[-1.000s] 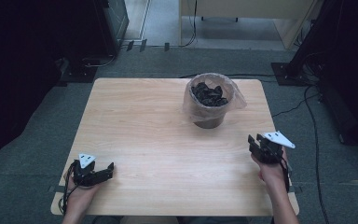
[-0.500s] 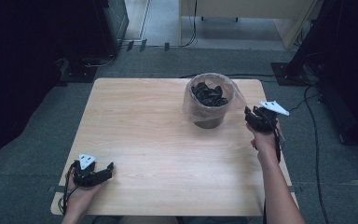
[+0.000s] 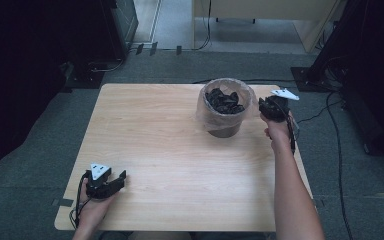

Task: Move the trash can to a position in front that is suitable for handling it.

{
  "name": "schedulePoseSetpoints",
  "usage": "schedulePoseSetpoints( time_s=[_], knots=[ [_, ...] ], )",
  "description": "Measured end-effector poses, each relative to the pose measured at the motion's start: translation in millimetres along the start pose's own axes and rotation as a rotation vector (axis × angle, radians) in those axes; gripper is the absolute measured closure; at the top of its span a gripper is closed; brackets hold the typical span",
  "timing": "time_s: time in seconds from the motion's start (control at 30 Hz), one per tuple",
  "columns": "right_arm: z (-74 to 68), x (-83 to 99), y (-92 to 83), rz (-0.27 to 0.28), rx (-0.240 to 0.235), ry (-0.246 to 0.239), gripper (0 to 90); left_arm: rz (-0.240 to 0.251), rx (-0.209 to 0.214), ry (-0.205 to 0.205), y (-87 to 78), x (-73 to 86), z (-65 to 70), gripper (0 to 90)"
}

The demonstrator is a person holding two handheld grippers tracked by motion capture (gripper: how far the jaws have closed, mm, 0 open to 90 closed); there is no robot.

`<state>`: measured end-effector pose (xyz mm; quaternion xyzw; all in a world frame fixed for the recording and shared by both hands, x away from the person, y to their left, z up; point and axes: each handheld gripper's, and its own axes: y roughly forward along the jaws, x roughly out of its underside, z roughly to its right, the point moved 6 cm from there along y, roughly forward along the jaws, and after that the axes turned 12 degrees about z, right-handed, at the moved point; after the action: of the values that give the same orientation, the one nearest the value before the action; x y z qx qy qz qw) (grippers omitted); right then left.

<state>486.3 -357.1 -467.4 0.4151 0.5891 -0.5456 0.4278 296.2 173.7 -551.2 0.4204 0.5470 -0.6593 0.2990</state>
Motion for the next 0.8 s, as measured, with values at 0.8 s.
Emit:
schedulePoseSetpoints(
  time_s=[0.8],
  knots=[
    [-38.4,3.0,12.5,0.037,-0.156,-0.053,76.9,0.131,-0.028,-0.101,37.8,-70.3,7.4,39.2]
  ],
)
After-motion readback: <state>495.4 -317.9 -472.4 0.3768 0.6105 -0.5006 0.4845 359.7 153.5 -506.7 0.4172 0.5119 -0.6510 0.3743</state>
